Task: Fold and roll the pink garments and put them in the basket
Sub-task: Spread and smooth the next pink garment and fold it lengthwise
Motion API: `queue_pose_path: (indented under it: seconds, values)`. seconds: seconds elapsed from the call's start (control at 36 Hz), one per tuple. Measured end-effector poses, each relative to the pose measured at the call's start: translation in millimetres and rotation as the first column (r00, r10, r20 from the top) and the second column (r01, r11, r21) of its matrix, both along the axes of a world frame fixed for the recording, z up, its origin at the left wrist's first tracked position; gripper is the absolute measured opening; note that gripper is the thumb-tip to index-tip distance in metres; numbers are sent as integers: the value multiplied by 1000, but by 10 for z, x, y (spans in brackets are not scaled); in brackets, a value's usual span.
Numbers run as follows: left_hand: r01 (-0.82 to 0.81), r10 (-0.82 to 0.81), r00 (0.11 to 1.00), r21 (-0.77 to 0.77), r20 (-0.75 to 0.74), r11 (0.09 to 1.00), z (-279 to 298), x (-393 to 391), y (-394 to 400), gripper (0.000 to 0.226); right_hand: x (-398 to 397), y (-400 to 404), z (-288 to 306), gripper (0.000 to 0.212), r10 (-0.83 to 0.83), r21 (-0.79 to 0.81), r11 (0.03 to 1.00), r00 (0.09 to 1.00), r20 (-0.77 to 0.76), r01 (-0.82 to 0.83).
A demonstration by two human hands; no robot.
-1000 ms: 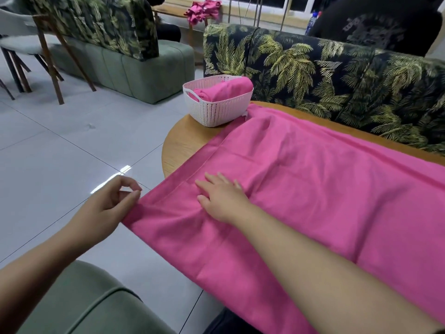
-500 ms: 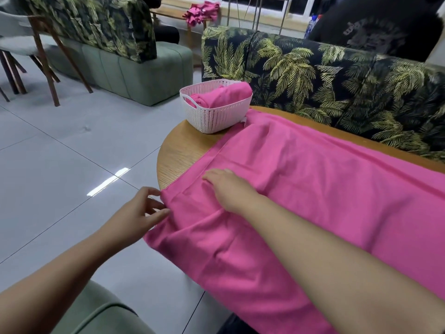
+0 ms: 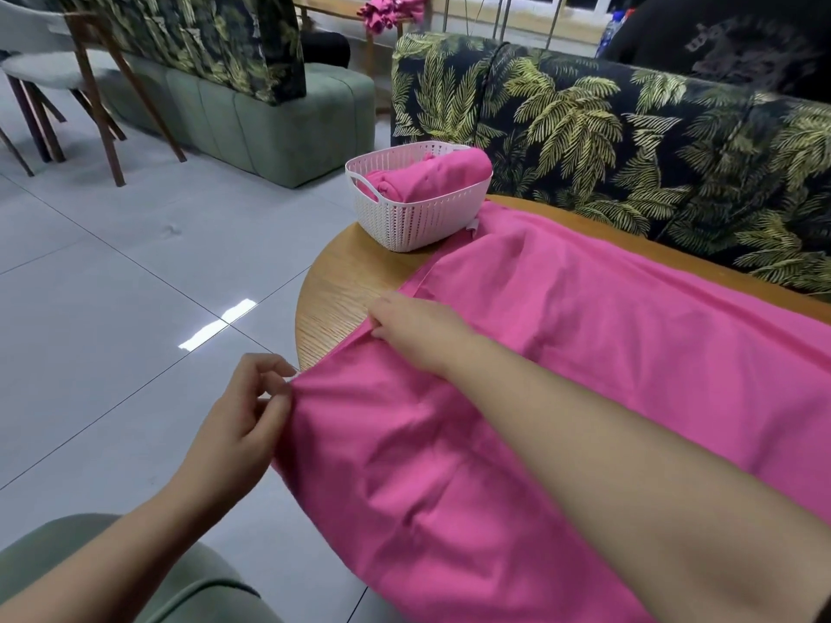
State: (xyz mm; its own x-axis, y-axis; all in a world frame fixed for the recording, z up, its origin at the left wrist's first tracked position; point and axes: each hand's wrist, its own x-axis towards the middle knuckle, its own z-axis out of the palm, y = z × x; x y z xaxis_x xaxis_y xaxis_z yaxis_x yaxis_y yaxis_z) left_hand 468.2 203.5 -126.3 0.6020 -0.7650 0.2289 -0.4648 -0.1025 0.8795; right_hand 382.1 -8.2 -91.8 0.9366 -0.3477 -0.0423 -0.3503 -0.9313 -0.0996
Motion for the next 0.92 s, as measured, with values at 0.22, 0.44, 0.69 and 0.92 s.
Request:
queue_pose_path:
  seconds: [0.22, 0.44, 0.69, 0.92]
  values:
    - [-155, 144, 983, 92, 112, 984, -128, 46, -57, 27, 201, 31, -32, 12, -74, 62, 996, 962, 263, 60]
    - [-221, 128, 932, 251, 338, 943, -329, 172, -169, 28, 38, 18, -313, 46, -44, 338, 939, 952, 303, -64]
    - [-15, -68, 878, 168, 474, 986, -52, -42, -1181, 30, -335, -524, -241, 34, -231, 292, 951, 859, 458, 100]
    - [-2, -19, 965, 79, 261, 997, 77, -593, -2546, 40, -636, -1313, -180, 34, -498, 255, 866, 786, 365, 430]
